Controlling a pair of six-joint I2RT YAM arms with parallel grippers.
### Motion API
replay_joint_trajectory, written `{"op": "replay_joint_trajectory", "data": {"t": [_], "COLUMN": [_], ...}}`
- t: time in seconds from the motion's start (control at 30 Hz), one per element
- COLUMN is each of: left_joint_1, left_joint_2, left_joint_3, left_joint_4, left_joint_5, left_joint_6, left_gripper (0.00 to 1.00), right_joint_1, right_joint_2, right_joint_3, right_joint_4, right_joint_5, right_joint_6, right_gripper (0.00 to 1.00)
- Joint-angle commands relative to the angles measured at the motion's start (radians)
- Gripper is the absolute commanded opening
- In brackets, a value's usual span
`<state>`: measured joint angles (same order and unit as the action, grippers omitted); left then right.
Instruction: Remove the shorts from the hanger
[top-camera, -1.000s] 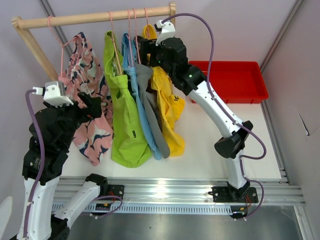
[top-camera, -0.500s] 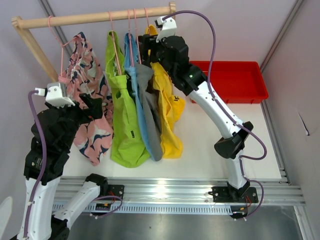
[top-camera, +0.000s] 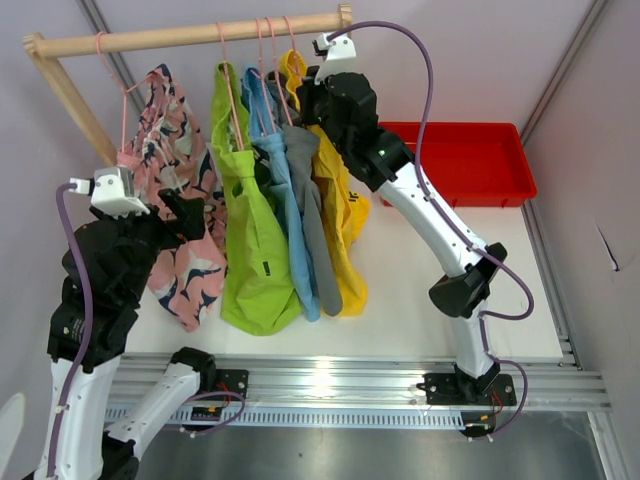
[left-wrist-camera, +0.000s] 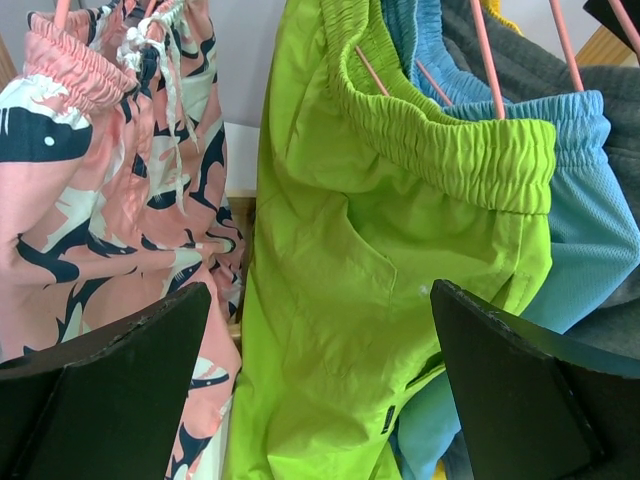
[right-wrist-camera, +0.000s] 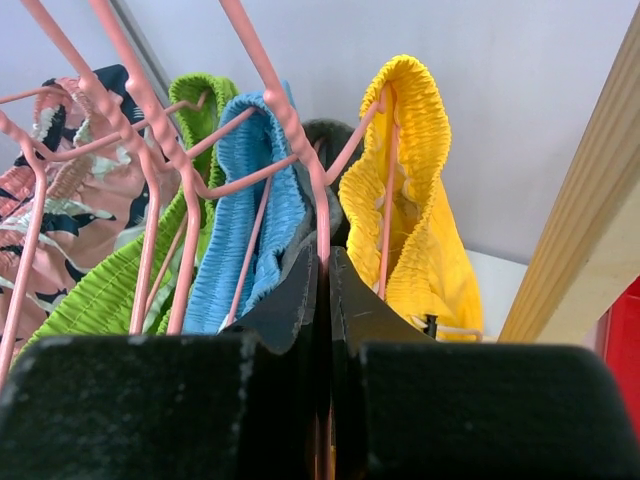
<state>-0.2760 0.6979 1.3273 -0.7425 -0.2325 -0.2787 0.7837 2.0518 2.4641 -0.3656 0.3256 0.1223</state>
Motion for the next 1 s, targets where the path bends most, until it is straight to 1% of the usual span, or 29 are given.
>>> {"op": "replay_joint_trajectory", "data": {"t": [0.0,0.13,0.2,0.33,0.53,0.67,0.73,0.87,0.9,0.97], "left_joint_1": [-0.008,-0.008,-0.008,-0.009,-0.012,-0.015,-0.015,-0.015,-0.015,-0.015], "left_joint_2": [0.011,0.057,0.081,0.146,0.227,0.279,0.301,0.336,0.344,0.367], "left_joint_3": [0.01,0.056,0.081,0.136,0.231,0.288,0.314,0.357,0.369,0.398], "left_joint_4": [0.02,0.019,0.025,0.026,0.042,0.046,0.054,0.061,0.063,0.065], "left_joint_5": [0.012,0.065,0.111,0.145,0.167,0.168,0.173,0.216,0.266,0.32], "left_joint_6": [0.021,0.024,0.029,0.038,0.052,0.056,0.059,0.065,0.073,0.076], "left_gripper": [0.99,0.99,0.99,0.99,0.99,0.99,0.99,0.99,0.99,0.99], "right_joint_1": [0.012,0.029,0.041,0.066,0.071,0.072,0.074,0.074,0.074,0.074], "right_joint_2": [-0.065,-0.131,-0.165,-0.214,-0.327,-0.427,-0.459,-0.501,-0.513,-0.565], "right_joint_3": [-0.028,-0.074,-0.071,-0.045,-0.057,-0.178,-0.195,-0.211,-0.232,-0.264], "right_joint_4": [0.034,0.089,0.109,0.102,0.051,0.071,0.057,-0.013,-0.028,-0.035], "right_joint_5": [0.006,0.001,0.006,0.044,0.064,0.085,0.092,0.099,0.096,0.087], "right_joint_6": [-0.027,-0.068,-0.11,-0.167,-0.177,-0.176,-0.177,-0.156,-0.148,-0.13], "right_gripper": [0.0,0.0,0.0,0.0,0.0,0.0,0.0,0.0,0.0,0.0]}}
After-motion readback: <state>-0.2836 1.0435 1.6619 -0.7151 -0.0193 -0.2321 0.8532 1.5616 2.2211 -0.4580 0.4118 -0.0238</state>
